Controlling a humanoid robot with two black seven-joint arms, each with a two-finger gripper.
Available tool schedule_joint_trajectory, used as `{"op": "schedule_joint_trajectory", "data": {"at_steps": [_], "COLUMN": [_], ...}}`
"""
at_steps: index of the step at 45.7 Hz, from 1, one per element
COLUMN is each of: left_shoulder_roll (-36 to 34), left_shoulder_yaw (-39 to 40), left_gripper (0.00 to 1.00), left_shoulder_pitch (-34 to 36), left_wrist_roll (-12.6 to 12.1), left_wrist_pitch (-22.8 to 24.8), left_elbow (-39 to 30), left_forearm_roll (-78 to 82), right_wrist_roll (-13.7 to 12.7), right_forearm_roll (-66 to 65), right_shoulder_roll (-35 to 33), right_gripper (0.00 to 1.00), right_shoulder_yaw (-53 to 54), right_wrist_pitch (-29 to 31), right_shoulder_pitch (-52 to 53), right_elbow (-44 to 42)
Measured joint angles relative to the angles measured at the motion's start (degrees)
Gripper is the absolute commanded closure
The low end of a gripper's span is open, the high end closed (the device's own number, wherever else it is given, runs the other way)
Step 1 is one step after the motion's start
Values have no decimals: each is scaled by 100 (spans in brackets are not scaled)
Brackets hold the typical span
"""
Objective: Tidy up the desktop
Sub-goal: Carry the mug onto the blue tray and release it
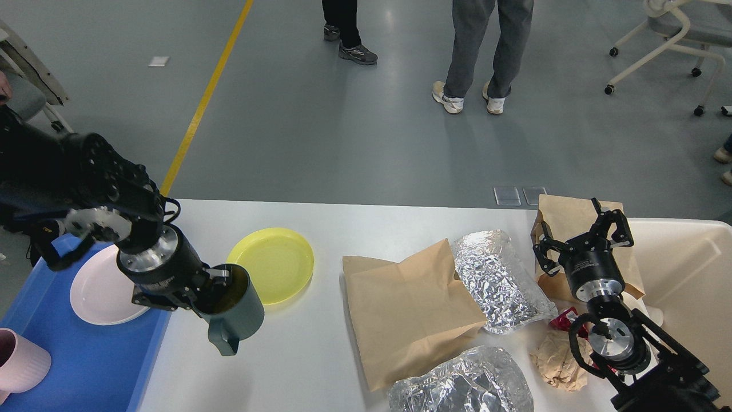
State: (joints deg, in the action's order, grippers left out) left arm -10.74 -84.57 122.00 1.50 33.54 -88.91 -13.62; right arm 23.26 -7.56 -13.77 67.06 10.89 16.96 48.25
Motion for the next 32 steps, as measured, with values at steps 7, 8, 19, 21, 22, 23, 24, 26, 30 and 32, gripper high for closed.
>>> {"op": "schedule_joint_trajectory", "data": {"at_steps": [7,8,19,21,22,23,24,26,30,32], "left_shoulder_roll": [-187,-192,-174,-159,-153,-150,-151,-168,-227,-291], "left_shoulder_yaw": [-116,-121,-145,-146,-147,-148,-149,-153,-158,-172], "left_gripper": [100,100,100,100,100,100,100,100,100,100], "left_shoulder_pitch": [1381,1542,2871,2918,2932,2942,2947,2949,2949,2933], "left_wrist_roll": [-21,-21,160,217,247,281,303,333,340,339], "left_wrist_pitch": [983,1101,1839,1854,1859,1865,1869,1875,1905,1904], "left_elbow": [-149,-167,-495,-534,-546,-557,-563,-570,-574,-574], "left_forearm_roll": [646,721,951,952,953,953,953,955,985,1035], "right_wrist_roll": [1,1,1,1,1,1,1,1,1,1], "right_forearm_roll": [0,0,0,0,0,0,0,0,0,0], "right_shoulder_roll": [-2,-3,-3,-3,-3,-3,-3,-3,-3,-3], "right_gripper": [0,0,0,0,0,0,0,0,0,0], "right_shoulder_yaw": [0,0,0,0,0,0,0,0,0,0], "right_wrist_pitch": [0,0,0,0,0,0,0,0,-1,-1], "right_shoulder_pitch": [0,0,0,0,0,0,0,0,0,0], "right_elbow": [0,0,0,0,0,0,0,0,0,0]}}
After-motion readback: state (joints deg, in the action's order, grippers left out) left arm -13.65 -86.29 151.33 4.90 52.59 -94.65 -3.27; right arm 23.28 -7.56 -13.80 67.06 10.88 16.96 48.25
